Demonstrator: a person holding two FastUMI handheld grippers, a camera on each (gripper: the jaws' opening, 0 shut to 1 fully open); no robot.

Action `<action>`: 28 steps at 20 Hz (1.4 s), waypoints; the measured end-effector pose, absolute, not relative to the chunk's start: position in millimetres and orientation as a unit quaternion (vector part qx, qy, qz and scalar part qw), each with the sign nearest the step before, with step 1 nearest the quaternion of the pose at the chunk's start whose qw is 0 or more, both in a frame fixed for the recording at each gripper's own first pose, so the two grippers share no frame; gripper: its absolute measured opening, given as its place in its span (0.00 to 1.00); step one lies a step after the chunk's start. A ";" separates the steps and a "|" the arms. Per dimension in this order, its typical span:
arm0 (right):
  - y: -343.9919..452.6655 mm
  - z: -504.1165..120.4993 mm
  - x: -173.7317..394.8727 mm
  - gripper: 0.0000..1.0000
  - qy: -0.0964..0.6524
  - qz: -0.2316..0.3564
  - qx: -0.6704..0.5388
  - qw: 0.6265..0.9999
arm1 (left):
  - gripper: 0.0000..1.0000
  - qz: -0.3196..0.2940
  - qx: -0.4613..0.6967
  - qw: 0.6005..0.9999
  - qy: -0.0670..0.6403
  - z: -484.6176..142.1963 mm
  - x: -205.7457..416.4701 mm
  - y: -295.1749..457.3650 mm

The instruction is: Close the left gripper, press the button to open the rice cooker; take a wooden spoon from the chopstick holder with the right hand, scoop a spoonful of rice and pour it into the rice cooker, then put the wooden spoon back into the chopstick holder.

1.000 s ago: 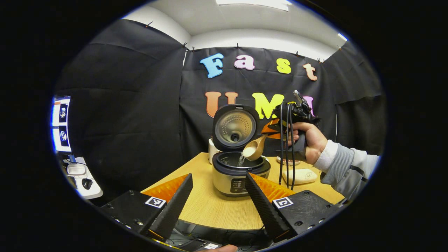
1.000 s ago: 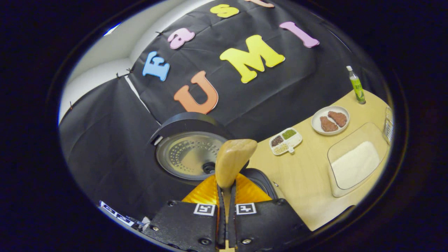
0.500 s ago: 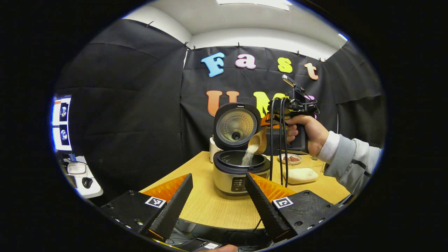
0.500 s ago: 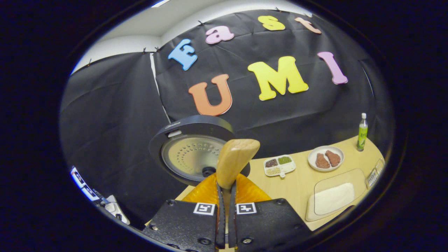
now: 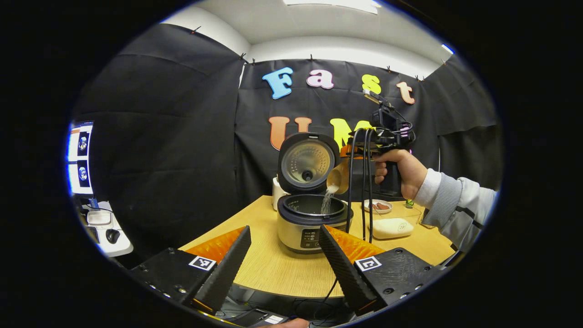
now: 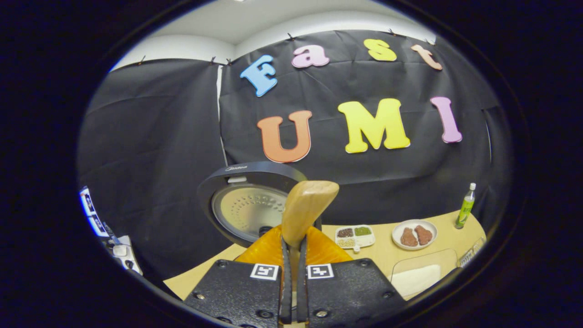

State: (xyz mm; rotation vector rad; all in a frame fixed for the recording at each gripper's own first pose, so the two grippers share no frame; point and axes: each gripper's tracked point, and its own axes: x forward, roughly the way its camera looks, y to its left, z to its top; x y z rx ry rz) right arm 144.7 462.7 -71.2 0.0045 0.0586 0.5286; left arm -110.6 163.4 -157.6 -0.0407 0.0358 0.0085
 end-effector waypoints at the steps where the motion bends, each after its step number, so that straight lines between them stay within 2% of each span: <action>1: 462.5 -71.5 144.2 0.10 0.020 0.263 -0.015 0.965 | 0.96 0.006 -0.019 1.000 0.019 -158.5 -110.3 163.4; 13: 478.9 -71.7 112.1 0.10 -0.096 0.277 -0.186 0.938 | 0.96 -0.008 -0.025 0.999 0.023 -150.6 -120.5 148.1; 16: 473.6 -68.1 107.4 0.10 -0.126 0.250 -0.218 0.935 | 0.96 -0.016 -0.025 0.999 0.025 -148.4 -123.3 142.1; 22: 451.0 -63.7 113.8 0.10 -0.114 0.230 -0.196 0.946 | 0.96 -0.008 -0.016 0.999 0.026 -146.3 -118.9 140.9; 28: 387.8 -48.9 132.9 0.10 -0.095 0.196 -0.145 0.965 | 0.96 -0.008 -0.011 1.000 0.028 -144.2 -116.9 125.6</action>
